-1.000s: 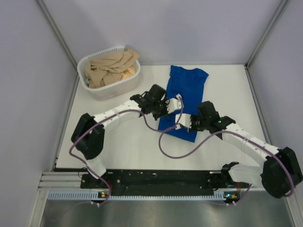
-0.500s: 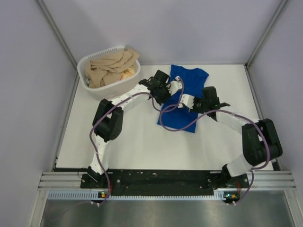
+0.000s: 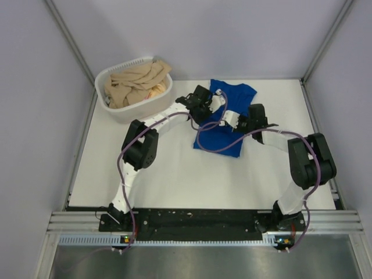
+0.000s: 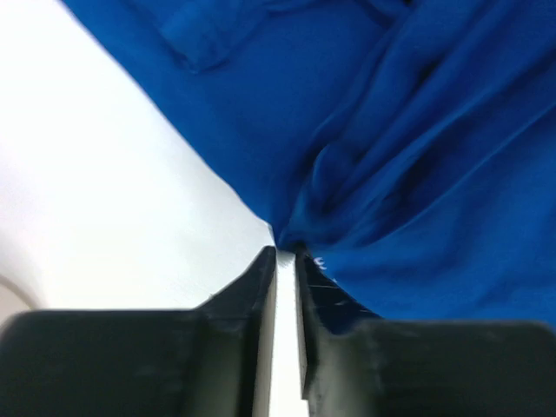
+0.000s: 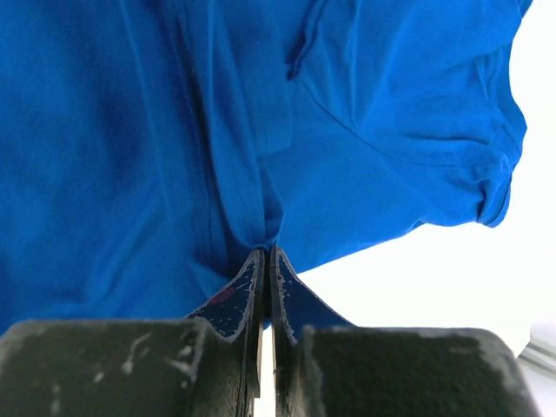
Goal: Fold and stack the t-shirts
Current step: Fold the folded rectangular tshirt in 1/3 of the way, then grab one side of the 2/3 rectangular tshirt with both arms
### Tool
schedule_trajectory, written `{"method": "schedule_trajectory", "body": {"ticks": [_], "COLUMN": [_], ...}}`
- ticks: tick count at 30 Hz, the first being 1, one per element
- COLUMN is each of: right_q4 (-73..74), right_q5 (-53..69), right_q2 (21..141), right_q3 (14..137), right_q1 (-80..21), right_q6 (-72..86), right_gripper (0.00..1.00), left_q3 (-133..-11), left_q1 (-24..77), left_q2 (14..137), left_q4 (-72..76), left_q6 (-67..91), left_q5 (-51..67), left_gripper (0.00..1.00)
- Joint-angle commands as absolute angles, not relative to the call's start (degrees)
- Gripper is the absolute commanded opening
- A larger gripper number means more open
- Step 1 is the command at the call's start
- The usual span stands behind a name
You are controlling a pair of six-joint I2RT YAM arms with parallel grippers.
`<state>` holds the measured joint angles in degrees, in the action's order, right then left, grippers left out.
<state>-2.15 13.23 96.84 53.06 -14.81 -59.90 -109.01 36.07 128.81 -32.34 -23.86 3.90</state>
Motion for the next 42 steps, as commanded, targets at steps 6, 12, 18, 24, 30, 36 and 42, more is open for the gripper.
{"method": "schedule_trajectory", "body": {"ticks": [6,12,18,24,30,36,42], "right_q4": [-15.65,-1.17,8.79,2.04,-5.80,-7.73,-1.95], "right_q5": [1.85,18.95,25.50,17.59,11.17,7.48,6.76], "right_q2": [97.40,82.03,68.04,72.76,79.53,82.35,82.62], "right_q3": [57.92,53.81,37.64,33.05,33.05,33.13,35.50], "right_q1": [-11.08,-11.95,-23.09,-28.12,-28.21,-28.21,-28.21], "right_q6": [-42.99,-45.42,-59.67,-57.92,-56.87,-55.90,-55.81], "right_gripper": [0.33,0.74,0.79,0.78,0.75,0.58,0.00], "left_q3": [-120.22,-113.15,-97.66,-88.26,-81.13,-80.07,-80.41], "left_q1": [34.28,33.84,34.80,37.88,40.16,41.22,41.75], "left_q2": [128.94,119.91,111.97,111.80,113.02,113.73,113.82], "left_q4": [-28.82,-38.56,-48.08,-39.39,-25.77,-23.38,-26.88], "left_q6": [-22.58,-35.37,-55.54,-58.01,-54.85,-54.14,-53.09], "left_q5": [-6.51,16.37,33.74,28.49,16.54,14.85,13.72], "left_gripper": [0.56,0.55,0.62,0.66,0.65,0.43,0.00]}}
